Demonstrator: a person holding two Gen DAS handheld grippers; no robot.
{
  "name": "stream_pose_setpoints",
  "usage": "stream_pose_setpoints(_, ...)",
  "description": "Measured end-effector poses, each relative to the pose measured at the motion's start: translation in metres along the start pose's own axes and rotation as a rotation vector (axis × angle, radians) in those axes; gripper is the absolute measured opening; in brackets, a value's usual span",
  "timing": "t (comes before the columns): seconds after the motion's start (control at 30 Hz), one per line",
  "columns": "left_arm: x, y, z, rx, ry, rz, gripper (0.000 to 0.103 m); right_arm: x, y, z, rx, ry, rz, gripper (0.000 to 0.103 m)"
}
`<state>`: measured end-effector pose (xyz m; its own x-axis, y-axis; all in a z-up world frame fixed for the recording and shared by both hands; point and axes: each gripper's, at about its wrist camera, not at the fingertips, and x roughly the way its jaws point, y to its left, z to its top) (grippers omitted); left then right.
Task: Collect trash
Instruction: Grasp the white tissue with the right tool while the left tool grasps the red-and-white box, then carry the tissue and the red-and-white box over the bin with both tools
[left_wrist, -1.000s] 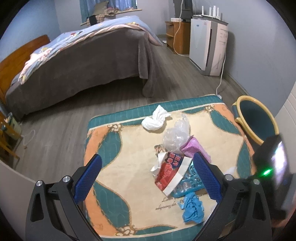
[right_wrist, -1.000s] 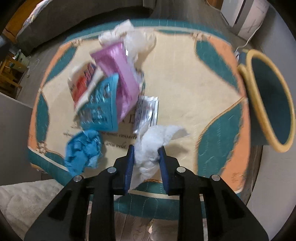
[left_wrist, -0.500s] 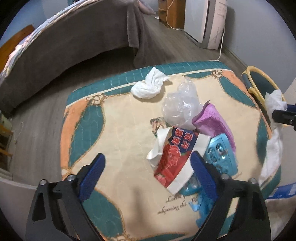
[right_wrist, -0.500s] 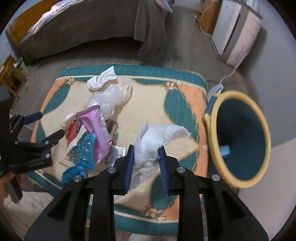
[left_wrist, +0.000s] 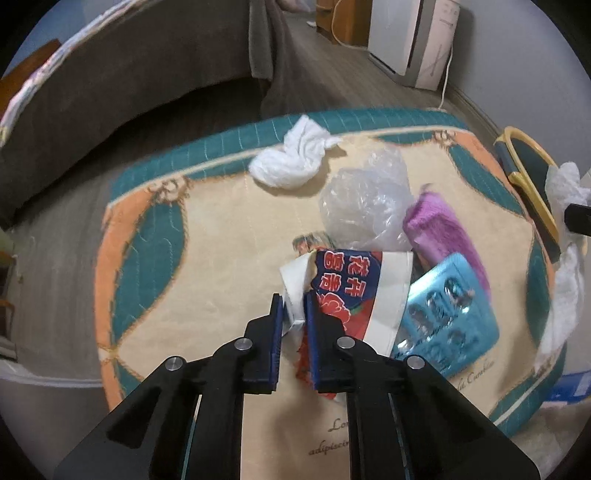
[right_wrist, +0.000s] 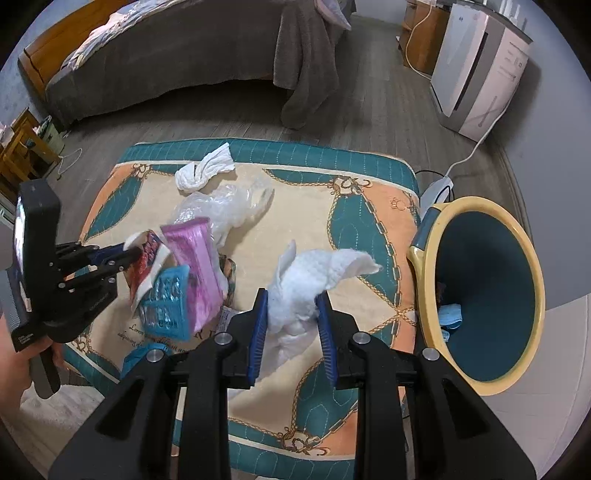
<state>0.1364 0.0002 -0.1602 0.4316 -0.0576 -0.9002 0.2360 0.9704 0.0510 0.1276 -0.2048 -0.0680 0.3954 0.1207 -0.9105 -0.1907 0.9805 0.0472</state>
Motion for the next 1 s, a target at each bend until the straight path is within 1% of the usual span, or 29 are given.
stream_pose_setpoints(0.1, -0.016, 0.004, 0.006, -0.026, -0.051, 0.019, 0.013, -0.007, -0.008, 0.002, 0.025, -0.02, 0.003, 0.026)
stream_pose_setpoints(0.2, -0.039, 0.003, 0.015, -0.029, -0.122, 0.041, 0.013, -0.015, -0.018, 0.005, 0.058, -0.047, 0.005, 0.026)
stream_pose_setpoints(0.47, -0.091, -0.001, 0.037, -0.043, -0.278, 0.046, 0.013, -0.027, -0.043, 0.009, 0.13, -0.09, 0.001, 0.026)
stream_pose_setpoints(0.5, -0.098, -0.001, 0.039, -0.051, -0.296, 0.036, 0.013, -0.029, -0.047, 0.009, 0.139, -0.096, -0.001, 0.026)
stream_pose_setpoints(0.7, -0.118, -0.008, 0.047, -0.091, -0.337, -0.025, 0.013, -0.039, -0.068, 0.01, 0.195, -0.132, 0.004, 0.026)
stream_pose_setpoints(0.87, -0.124, -0.026, 0.051, -0.078, -0.344, -0.072, 0.013, -0.039, -0.083, 0.005, 0.227, -0.132, 0.007, 0.026)
stream_pose_setpoints(1.0, -0.123, -0.045, 0.053, -0.046, -0.34, -0.085, 0.013, -0.042, -0.095, 0.002, 0.244, -0.137, 0.007, 0.026)
